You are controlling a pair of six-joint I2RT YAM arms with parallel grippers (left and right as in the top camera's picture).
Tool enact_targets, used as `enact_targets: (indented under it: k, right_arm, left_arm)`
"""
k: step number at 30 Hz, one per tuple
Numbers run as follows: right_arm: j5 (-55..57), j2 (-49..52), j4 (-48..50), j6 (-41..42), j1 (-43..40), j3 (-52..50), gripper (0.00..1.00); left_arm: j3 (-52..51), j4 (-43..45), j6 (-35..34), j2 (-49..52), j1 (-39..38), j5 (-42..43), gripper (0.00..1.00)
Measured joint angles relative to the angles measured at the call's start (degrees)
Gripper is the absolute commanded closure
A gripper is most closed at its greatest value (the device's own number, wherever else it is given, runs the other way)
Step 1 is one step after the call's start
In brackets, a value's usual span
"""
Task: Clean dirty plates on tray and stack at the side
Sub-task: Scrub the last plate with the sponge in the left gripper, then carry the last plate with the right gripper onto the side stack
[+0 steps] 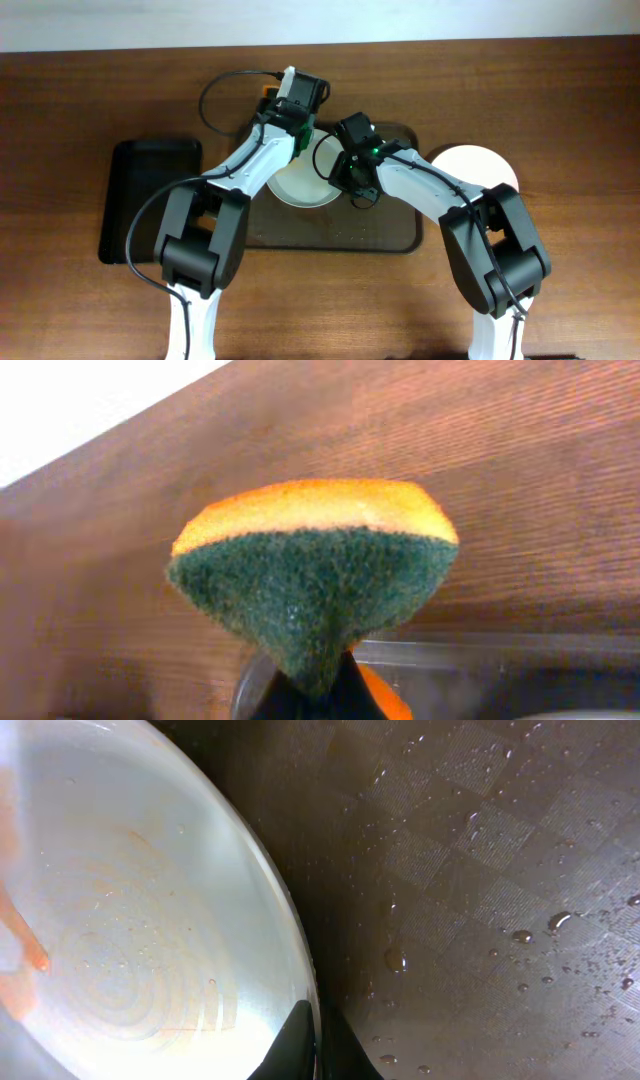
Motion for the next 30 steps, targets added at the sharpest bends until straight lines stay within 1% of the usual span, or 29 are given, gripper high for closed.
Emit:
enact_targets:
  k: [1,3,4,5,6,8,9,11,12,13,15,17,19,21,23,25,27,29,30]
  right_arm:
    - [0.0,0.0,0.0,0.0,0.0,0.0,0.96]
    - [-0.55,0.0,0.07,-1.7,0.0,-0.02,0.96]
    - [-1.6,0.0,0.15,-3.02,-0.15,-0.02,0.96]
    - [-5.22,0.02,0.07,-6.8,-0.37,-0.26,0.96]
    - [-8.11,0.02,-0.2,-9.49,-0.59,-0.28,0.96]
    - [-15.19,0.07,-3.3,-16.06,-1.33,-0.42,0.96]
    - [-18.34,-0.28,-6.69,-20.63,-1.88,-0.66,0.96]
    - [-17.14,-4.94,-13.46,-23.91,-2.14,-1.4,0.96]
    - [-14.14,-8.68,-17.03,-24.76,-2.12,-1.46,0.96]
    - [-8.57,-16.5,-20.55,-25.4,-2.14,-1.46,0.96]
    - [1.14,-24.24,-25.55,-25.66,-2.12,-1.44,0.96]
    - [22.38,-32.72,-34.8,-21.99,-2.14,-1.36,0.96]
    - [34.91,-35.08,-39.89,-18.53,-2.14,-1.36,0.96]
    - [45.27,-35.26,-43.08,-14.99,-2.25,-1.36,0.96]
    - [53.18,-35.26,-41.38,-13.0,-2.25,-1.36,0.96]
    - [56.83,-35.26,-36.79,-13.25,-1.46,-1.4,0.96]
    - [59.45,-35.26,-30.99,-17.7,1.03,-1.46,0.96]
    - [62.27,-35.23,-22.29,-27.67,4.11,-1.55,0.96]
    - [64.28,-35.23,-17.92,-34.49,6.27,-1.57,0.96]
  left_arm:
    - [0.28,-3.23,-1.75,-1.09,0.0,-0.48,1.0]
    - [1.33,-11.67,-4.96,-3.82,0.72,3.43,1.0]
    - [1.62,-17.38,-6.8,-6.03,1.95,9.4,1.0]
    - [2.1,-23.89,-8.28,-7.93,4.2,18.23,1.0]
    - [2.43,-28.59,-9.07,-8.33,6.47,26.01,1.0]
    - [2.38,-33.7,-9.66,-8.31,8.59,32.52,1.0]
    - [2.38,-34.51,-9.84,-8.31,9.46,34.64,1.0]
    - [2.36,-35.56,-9.88,-8.31,11.21,37.73,1.0]
    - [2.36,-35.6,-9.88,-8.31,11.5,38.1,1.0]
    - [2.36,-35.65,-9.88,-8.31,11.8,38.69,1.0]
    - [2.36,-35.52,-9.88,-8.31,11.85,39.12,1.0]
    - [2.36,-35.43,-9.88,-8.31,11.85,39.15,1.0]
    - [2.36,-35.5,-9.88,-8.31,11.85,39.17,1.0]
    - [2.36,-35.5,-9.88,-8.31,11.85,39.17,1.0]
    - [2.36,-35.52,-9.88,-8.31,11.85,39.17,1.0]
    - [2.36,-35.5,-9.88,-8.31,11.85,39.17,1.0]
    - [2.36,-35.52,-9.88,-8.31,11.85,39.28,1.0]
    - [2.36,-35.5,-9.88,-8.31,11.85,39.52,1.0]
    - [2.36,-35.5,-9.88,-8.31,11.85,39.52,1.0]
